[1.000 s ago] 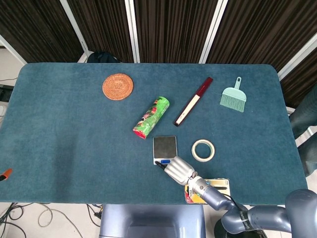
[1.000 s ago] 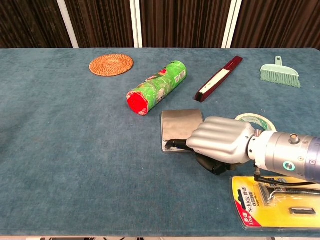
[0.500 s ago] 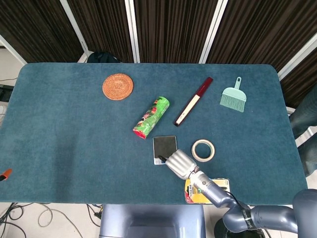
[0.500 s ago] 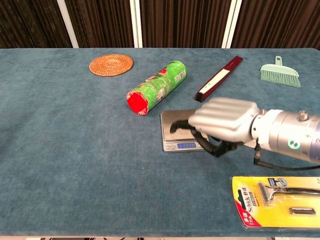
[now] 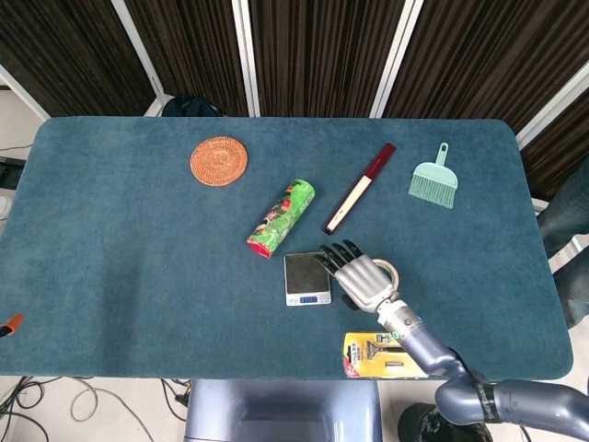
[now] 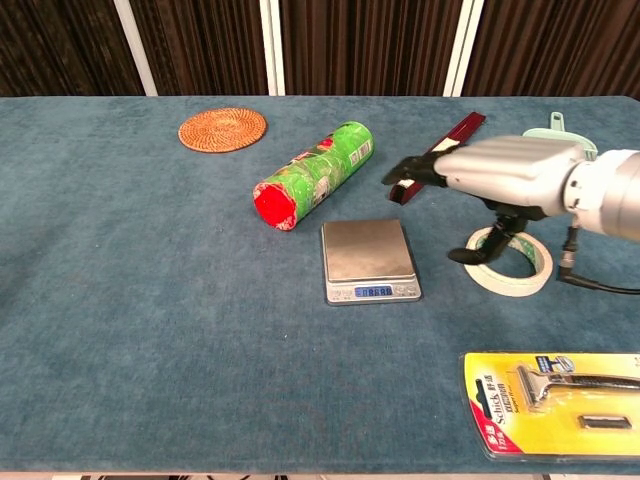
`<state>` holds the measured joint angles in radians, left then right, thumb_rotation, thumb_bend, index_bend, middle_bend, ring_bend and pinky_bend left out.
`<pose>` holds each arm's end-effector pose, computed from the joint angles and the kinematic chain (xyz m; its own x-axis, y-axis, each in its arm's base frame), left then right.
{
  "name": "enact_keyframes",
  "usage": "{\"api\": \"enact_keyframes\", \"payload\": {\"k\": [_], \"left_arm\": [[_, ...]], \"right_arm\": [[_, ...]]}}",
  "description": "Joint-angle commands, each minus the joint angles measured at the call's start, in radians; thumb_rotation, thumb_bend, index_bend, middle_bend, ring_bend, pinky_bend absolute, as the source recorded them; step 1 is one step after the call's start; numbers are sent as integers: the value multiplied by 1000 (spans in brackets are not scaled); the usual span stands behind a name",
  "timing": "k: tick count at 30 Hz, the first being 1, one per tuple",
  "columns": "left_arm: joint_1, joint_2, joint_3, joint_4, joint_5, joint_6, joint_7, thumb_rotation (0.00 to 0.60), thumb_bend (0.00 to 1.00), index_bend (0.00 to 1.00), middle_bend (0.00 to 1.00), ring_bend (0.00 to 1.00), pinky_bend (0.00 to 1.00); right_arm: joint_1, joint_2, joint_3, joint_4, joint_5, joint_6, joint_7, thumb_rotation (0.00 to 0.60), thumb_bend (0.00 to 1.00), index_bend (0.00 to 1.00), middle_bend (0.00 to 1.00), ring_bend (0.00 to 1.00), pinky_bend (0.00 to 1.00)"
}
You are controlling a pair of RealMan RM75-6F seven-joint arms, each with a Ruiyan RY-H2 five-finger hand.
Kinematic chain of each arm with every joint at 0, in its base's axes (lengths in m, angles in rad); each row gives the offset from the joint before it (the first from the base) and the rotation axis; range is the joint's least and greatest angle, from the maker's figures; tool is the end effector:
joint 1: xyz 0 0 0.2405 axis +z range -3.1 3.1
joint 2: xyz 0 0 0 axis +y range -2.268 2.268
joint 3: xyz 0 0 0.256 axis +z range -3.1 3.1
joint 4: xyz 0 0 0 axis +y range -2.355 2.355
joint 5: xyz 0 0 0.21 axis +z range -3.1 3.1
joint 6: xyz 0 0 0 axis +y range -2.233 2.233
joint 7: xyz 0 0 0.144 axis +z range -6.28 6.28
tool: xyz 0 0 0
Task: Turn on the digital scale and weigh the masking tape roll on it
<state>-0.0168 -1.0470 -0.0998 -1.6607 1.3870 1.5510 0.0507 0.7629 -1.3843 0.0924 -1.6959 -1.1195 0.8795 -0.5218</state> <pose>-0.3247 0.1677 0.1996 0.4594 -0.0787 0.8847 0.8816 0.1621 -0.4433 -0.1406 -0.3109 0.0000 0.6357 -0.2890 0.7158 -0.7275 -0.5345 0.4302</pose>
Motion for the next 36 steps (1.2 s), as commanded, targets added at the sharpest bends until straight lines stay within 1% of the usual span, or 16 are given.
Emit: {"api": "enact_keyframes", "payload": {"k": [1, 8, 24, 32, 35, 36], "left_arm": [[1, -1, -1, -1, -1, 3, 3, 600, 43, 50, 0, 0, 0], [3, -5, -2, -1, -1, 9, 10, 600, 43, 50, 0, 0, 0], [-1, -17, 1, -2, 1, 7, 37, 600, 43, 50, 0, 0, 0], [0, -17, 0, -2, 0, 9, 39, 600, 43, 50, 0, 0, 0], [-1, -18, 0, -1, 0, 7, 41, 600, 43, 50, 0, 0, 0], [-1, -18, 1, -2, 0, 7, 42, 600, 43, 50, 0, 0, 0]], "right_arm": [[-8, 21, -19, 1, 12, -18, 18, 600, 412, 0, 24, 18, 32], [-22, 30, -43, 35, 8, -37, 64, 600, 412, 0, 23, 18, 21], [-14, 5, -66, 158, 15, -104, 122, 600, 412, 0, 25, 19, 21], [-6, -7, -72, 198, 27, -132, 128, 600, 411, 0, 31, 97, 22], [1, -11, -76, 210, 35, -147, 122, 600, 411, 0, 75, 160, 47], [3, -13, -77, 214, 40, -151, 120, 600, 411, 0, 102, 195, 64]]}}
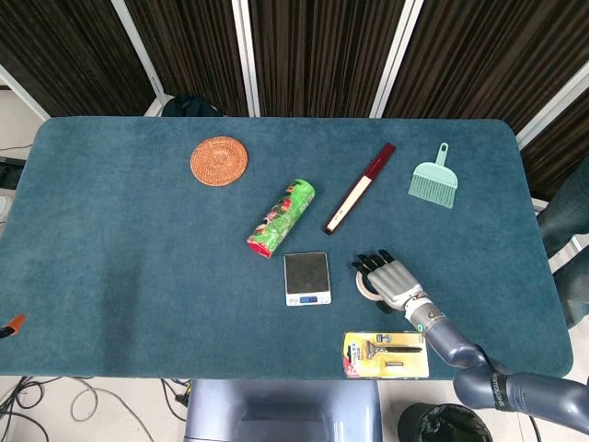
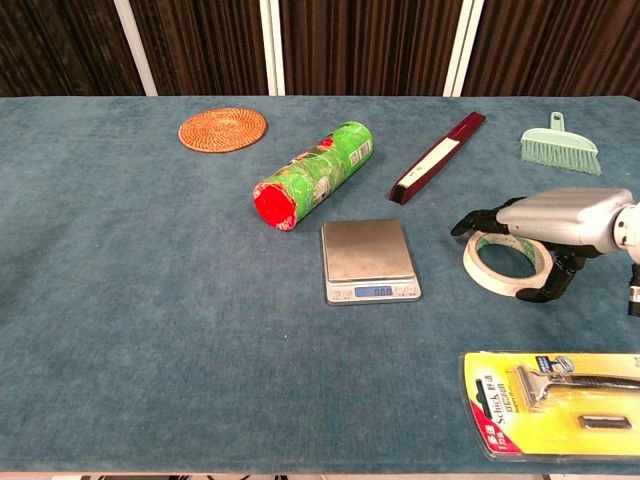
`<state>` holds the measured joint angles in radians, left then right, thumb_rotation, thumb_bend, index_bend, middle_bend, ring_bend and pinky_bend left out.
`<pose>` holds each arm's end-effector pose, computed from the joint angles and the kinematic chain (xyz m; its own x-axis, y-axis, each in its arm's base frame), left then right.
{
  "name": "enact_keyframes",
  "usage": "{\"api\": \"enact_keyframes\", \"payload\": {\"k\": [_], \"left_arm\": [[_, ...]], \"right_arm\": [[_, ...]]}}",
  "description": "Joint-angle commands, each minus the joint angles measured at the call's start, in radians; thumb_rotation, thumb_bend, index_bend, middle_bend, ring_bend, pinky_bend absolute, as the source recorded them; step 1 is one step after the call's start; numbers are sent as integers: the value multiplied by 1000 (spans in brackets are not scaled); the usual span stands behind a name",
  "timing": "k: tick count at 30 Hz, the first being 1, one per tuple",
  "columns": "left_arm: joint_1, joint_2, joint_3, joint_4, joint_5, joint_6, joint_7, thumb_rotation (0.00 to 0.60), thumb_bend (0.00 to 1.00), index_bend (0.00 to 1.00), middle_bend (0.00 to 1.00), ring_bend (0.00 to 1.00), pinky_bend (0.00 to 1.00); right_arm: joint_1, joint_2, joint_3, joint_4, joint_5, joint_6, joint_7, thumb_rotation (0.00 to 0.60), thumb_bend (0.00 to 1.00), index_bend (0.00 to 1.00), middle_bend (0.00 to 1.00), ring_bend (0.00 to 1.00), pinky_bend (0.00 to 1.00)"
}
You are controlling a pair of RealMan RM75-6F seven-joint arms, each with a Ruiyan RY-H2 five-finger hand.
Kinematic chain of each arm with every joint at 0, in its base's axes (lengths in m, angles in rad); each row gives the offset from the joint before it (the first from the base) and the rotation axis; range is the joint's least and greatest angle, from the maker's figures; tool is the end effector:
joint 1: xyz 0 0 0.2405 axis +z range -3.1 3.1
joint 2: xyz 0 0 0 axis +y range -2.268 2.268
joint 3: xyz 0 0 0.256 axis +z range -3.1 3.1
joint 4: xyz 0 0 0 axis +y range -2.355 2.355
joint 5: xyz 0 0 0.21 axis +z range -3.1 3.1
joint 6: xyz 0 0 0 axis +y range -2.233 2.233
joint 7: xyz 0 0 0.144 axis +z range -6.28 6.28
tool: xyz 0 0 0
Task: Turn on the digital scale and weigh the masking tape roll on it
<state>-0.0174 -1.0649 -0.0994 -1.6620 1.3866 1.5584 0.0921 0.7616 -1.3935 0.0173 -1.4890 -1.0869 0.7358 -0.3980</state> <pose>-0.3232 0.1677 0.1946 0.4796 -0.0787 0.8740 0.8708 0.1655 -0.4629 -0.2096 -0.3255 -0.0075 0.6685 -0.4327 0.6049 -0.7410 -0.4573 0.4917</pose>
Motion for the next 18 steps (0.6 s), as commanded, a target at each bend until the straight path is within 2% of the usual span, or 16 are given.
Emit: {"api": "enact_keyframes", "payload": {"k": [1, 4, 9, 18], "left_arm": [[0, 0, 0, 0, 0, 0, 0, 600, 43, 50, 0, 0, 0], [1, 1, 0, 0, 0, 2, -2, 600, 43, 50, 0, 0, 0], [1, 3, -1, -1, -1, 1, -6, 600, 43, 50, 0, 0, 0], [3, 9, -2, -3, -1, 2, -19, 600, 43, 50, 0, 0, 0]], "right_arm": [[5, -6, -1, 10, 11, -9, -4, 600, 411, 1, 122, 220, 74], [7, -13, 0, 18, 15, -5, -6, 600, 411, 24, 216, 331, 138], [3, -28, 5, 33, 4, 25, -13, 600, 413, 54, 296, 435, 232], [15, -26, 21, 22, -13, 44, -21, 600, 439, 172, 338, 459, 425]]}}
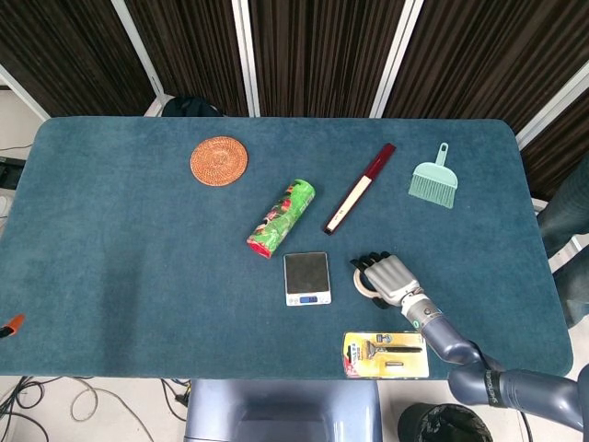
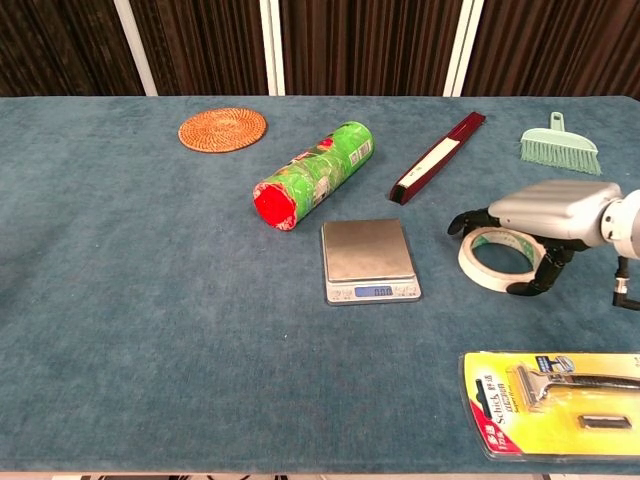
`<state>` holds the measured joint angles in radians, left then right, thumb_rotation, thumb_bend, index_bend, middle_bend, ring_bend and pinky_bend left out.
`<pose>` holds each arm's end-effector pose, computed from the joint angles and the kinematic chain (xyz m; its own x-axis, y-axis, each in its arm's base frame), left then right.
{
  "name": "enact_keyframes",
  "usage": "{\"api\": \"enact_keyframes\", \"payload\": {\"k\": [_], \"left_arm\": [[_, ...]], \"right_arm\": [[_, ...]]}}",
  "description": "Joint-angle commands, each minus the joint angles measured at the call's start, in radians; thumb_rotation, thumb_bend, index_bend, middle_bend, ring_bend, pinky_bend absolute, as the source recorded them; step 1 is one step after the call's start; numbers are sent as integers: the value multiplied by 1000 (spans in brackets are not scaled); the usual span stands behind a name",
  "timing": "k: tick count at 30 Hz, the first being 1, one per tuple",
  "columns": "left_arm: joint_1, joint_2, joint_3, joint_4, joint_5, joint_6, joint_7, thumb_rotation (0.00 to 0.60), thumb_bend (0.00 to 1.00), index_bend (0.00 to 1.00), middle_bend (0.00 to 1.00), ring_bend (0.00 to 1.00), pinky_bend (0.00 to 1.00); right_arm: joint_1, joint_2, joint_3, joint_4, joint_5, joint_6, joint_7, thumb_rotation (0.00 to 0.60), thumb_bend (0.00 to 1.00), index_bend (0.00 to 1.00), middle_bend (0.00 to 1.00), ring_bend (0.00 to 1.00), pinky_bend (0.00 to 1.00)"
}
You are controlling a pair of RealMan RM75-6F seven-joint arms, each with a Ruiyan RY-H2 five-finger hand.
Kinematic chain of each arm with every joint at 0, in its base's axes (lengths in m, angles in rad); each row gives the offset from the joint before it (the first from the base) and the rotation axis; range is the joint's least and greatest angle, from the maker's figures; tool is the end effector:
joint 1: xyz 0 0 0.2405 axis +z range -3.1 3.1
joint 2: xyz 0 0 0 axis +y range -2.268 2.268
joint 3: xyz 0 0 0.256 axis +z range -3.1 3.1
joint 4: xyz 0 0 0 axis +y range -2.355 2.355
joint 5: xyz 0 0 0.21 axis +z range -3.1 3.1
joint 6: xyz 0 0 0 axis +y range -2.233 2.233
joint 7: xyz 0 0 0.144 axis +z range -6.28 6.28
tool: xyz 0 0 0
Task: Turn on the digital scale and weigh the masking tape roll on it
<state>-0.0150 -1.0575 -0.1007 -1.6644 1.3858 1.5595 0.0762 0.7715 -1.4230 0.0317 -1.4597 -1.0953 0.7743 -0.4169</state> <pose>-0.3234 0.1671 0.1971 0.4703 -0.0826 0.8786 0.8757 0.1669 -0.4530 -0.2014 -0.3342 -0.0096 0.6822 -0.3774 0.6262 -0.7246 -0.4629 0.5105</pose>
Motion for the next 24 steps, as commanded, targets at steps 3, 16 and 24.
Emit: {"api": "enact_keyframes", "payload": {"k": [3, 16, 24], "left_arm": [[1, 4, -1, -1, 0, 0, -8, 600, 43, 50, 0, 0, 0], [3, 18, -3, 1, -3, -4, -42, 600, 43, 50, 0, 0, 0], [3, 25, -6, 5, -10, -11, -63, 600, 43, 50, 0, 0, 0]], "right_arm": [[16, 11, 22, -28, -12, 12, -7, 600, 439, 210, 340, 459, 482], [133, -10, 110, -132, 71, -1, -140, 600, 439, 245, 340, 460, 660], [217, -93, 127, -122, 205, -4, -244, 600, 439, 245, 340, 459, 737]]}}
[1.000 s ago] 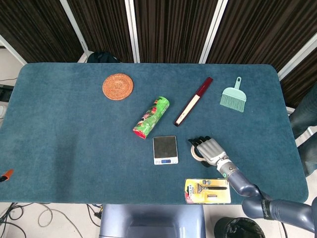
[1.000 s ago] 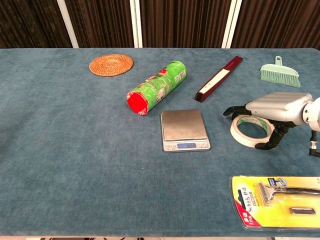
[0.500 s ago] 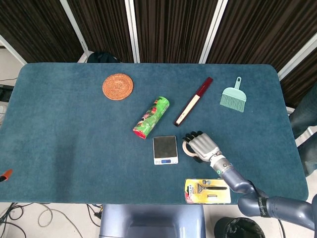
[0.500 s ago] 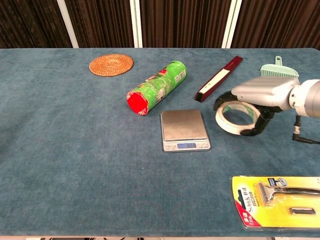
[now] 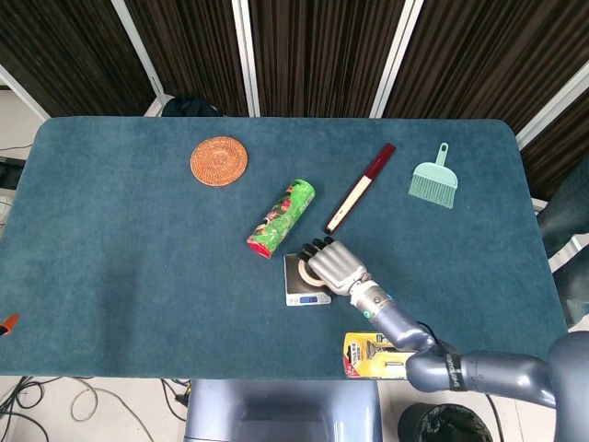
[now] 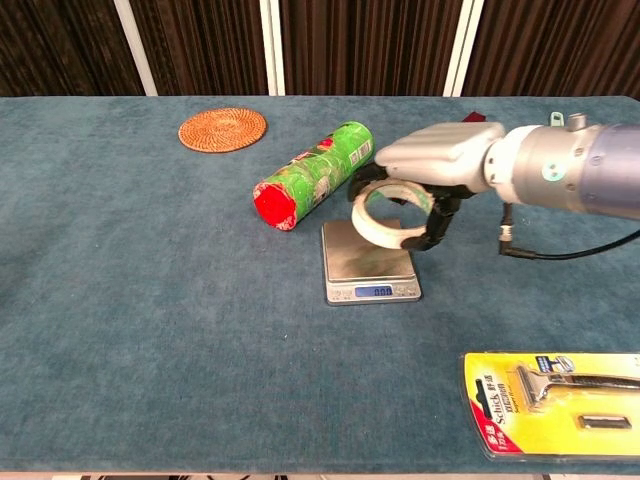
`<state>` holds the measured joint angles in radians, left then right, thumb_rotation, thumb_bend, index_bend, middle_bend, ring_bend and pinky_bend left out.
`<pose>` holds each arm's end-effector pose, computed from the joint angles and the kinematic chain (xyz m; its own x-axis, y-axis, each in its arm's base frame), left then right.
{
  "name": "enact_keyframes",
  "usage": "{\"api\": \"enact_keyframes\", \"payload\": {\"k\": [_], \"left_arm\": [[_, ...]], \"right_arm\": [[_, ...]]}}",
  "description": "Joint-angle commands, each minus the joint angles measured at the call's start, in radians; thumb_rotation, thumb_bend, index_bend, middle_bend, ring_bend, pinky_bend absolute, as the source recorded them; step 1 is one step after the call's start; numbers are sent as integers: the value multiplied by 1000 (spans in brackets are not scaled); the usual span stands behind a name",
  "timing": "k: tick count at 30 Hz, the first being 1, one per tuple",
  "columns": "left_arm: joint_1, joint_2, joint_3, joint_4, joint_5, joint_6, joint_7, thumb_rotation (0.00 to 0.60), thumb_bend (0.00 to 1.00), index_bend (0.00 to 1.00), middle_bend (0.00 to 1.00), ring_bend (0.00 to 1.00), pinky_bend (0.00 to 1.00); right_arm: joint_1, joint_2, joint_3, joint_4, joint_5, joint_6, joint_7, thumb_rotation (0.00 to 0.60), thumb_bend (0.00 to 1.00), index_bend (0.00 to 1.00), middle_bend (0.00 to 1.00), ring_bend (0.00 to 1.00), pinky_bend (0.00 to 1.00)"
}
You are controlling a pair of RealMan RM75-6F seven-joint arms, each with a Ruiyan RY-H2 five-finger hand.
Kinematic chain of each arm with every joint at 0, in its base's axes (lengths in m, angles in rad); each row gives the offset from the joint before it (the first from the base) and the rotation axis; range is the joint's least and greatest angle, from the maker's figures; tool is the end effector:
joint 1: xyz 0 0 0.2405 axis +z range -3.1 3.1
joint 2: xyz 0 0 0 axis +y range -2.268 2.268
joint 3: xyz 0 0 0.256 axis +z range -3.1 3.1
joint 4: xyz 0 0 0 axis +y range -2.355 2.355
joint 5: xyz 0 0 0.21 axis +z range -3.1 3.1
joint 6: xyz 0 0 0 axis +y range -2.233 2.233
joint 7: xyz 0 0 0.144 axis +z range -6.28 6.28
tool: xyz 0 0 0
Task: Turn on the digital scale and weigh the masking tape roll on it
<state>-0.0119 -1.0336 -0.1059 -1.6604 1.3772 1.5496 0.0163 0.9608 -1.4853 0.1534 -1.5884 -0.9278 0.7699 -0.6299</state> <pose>-0.3269 0.1671 0.2053 0.4408 -0.0868 0.8934 0.8898 0.1728 -0.4223 -0.0875 -0.3475 -0.0303 0.6898 -0.2728 0.6707 -0.6676 -0.5981 0.4433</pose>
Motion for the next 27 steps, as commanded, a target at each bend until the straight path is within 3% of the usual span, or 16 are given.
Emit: {"api": "enact_keyframes", "payload": {"k": [1, 5, 10, 21, 27], "left_arm": [[-1, 2, -1, 1, -1, -3, -4, 600, 43, 50, 0, 0, 0], [-2, 3, 0, 3, -1, -6, -8, 600, 43, 50, 0, 0, 0], [-2, 4, 0, 4, -1, -7, -10, 600, 43, 50, 0, 0, 0], [-2, 4, 0, 4, -3, -7, -8, 600, 43, 50, 0, 0, 0], [-2, 4, 0, 2, -3, -7, -9, 600, 43, 50, 0, 0, 0]], "right_arm": [[35, -41, 5, 11, 50, 3, -41, 600, 439, 245, 340, 459, 746], [59, -71, 0, 27, 94, 13, -71, 600, 439, 245, 340, 456, 773], [79, -85, -8, 42, 143, 17, -90, 600, 439, 187, 324, 368, 807], [105, -87, -30, 41, 197, 21, -106, 600, 437, 20, 53, 72, 867], [108, -101, -30, 45, 199, 42, -95, 600, 391, 0, 2, 17, 895]]}}
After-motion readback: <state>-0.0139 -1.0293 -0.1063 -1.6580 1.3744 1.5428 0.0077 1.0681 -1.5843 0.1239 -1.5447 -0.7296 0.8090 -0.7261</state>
